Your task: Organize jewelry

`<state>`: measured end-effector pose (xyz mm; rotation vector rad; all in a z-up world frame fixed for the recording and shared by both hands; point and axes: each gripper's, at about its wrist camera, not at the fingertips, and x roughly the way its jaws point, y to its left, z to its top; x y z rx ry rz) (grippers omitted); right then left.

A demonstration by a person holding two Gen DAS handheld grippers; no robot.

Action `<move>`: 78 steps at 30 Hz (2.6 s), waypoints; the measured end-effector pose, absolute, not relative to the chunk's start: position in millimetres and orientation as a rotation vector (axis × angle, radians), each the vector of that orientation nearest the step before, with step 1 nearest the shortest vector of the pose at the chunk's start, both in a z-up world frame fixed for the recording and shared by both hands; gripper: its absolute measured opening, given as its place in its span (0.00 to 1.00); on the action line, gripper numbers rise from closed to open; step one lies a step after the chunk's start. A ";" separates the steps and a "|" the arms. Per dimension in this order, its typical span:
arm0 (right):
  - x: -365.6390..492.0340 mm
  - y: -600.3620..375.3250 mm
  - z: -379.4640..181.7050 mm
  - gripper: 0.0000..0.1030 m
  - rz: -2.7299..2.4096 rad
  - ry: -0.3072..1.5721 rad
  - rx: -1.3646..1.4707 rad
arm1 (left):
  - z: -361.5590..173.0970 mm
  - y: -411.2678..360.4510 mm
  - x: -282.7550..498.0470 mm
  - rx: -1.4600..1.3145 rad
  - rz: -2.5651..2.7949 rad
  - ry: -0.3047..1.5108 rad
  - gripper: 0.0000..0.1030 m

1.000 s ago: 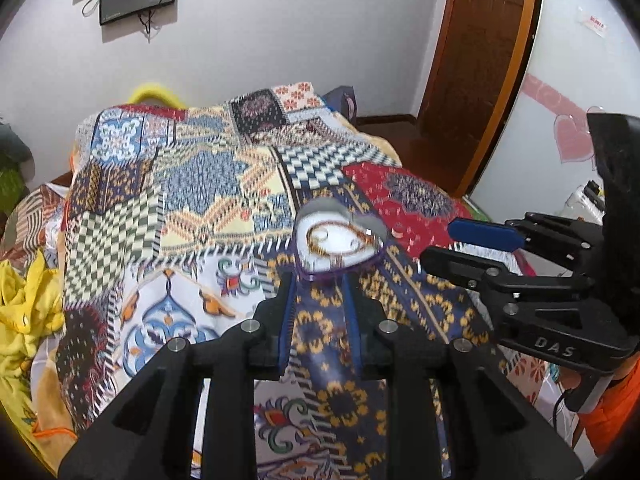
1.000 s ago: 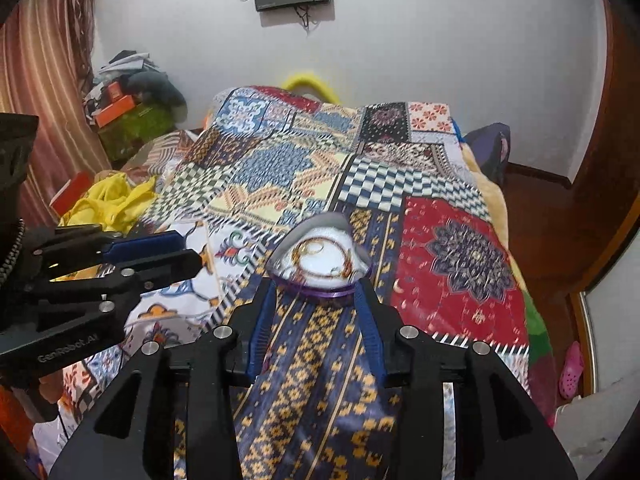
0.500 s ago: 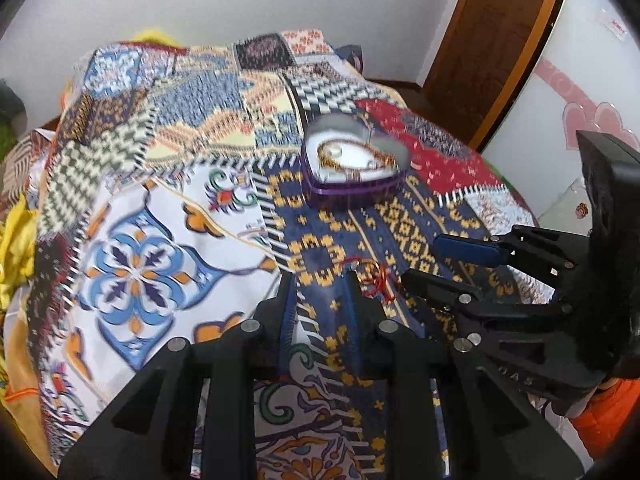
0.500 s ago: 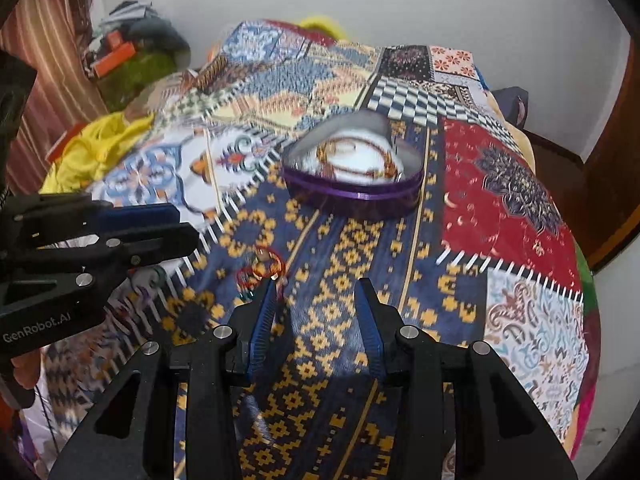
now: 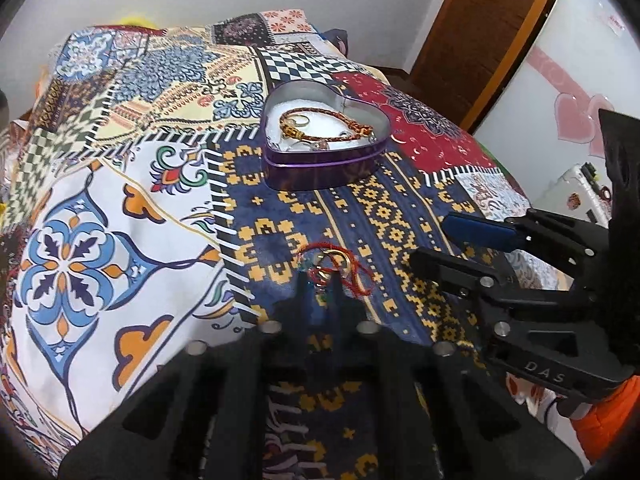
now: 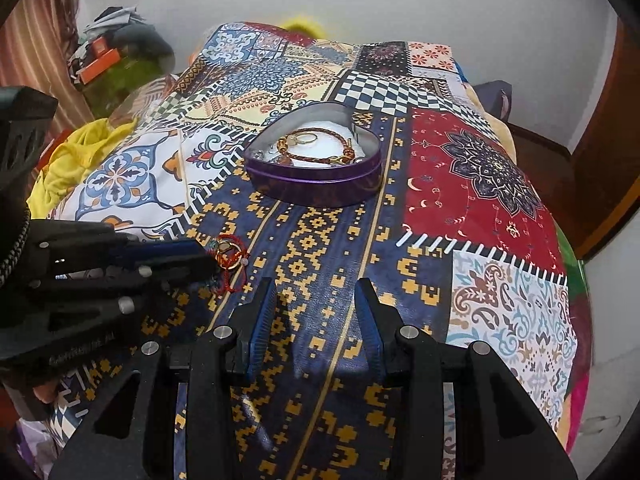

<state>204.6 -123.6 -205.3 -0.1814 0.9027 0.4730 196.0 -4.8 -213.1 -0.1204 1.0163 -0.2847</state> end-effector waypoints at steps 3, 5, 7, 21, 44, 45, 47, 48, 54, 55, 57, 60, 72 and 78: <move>203.7 -124.8 -204.7 0.36 0.473 0.900 -0.172 | -209.0 -4.4 193.4 -0.104 -0.271 1.004 0.00; 203.6 -124.8 -203.9 0.36 0.474 0.898 -0.168 | -203.0 -2.3 190.1 -0.098 -0.260 0.988 0.00; 203.6 -124.5 -202.8 0.36 0.478 0.895 -0.165 | -194.8 1.7 186.9 -0.103 -0.253 0.965 0.00; 199.3 -129.1 -196.9 0.36 0.476 0.883 -0.143 | -198.0 -6.3 191.8 -0.093 -0.253 1.020 0.26; 199.6 -121.8 -200.1 0.36 0.501 0.890 -0.143 | -159.9 17.1 183.0 -0.105 -0.193 0.866 0.05; 199.4 -118.8 -200.0 0.36 0.507 0.891 -0.143 | -153.2 19.4 181.3 -0.108 -0.194 0.848 0.05; 199.2 -114.7 -200.0 0.36 0.516 0.890 -0.144 | -140.1 24.7 179.2 -0.119 -0.199 0.814 0.05; 198.6 -112.5 -200.0 0.36 0.520 0.890 -0.147 | -135.2 26.5 176.9 -0.122 -0.199 0.800 0.05; 195.8 -95.9 -201.7 0.36 0.557 0.895 -0.169 | -113.5 38.1 166.4 -0.142 -0.192 0.741 0.05; 195.4 -93.0 -201.8 0.36 0.562 0.893 -0.173 | -112.0 41.0 165.1 -0.141 -0.184 0.734 0.05; 195.7 -86.6 -202.0 0.36 0.575 0.893 -0.176 | -112.0 44.6 162.9 -0.132 -0.166 0.729 0.05; 196.6 -77.7 -202.4 0.36 0.594 0.894 -0.175 | -117.7 51.8 162.8 -0.122 -0.136 0.735 0.05; 210.0 -42.6 -216.2 0.36 0.653 0.944 -0.235 | -153.4 75.5 164.5 -0.161 -0.104 0.806 0.05; 214.3 -39.3 -218.8 0.35 0.675 0.945 -0.232 | -161.5 77.6 165.0 -0.172 -0.098 0.818 0.05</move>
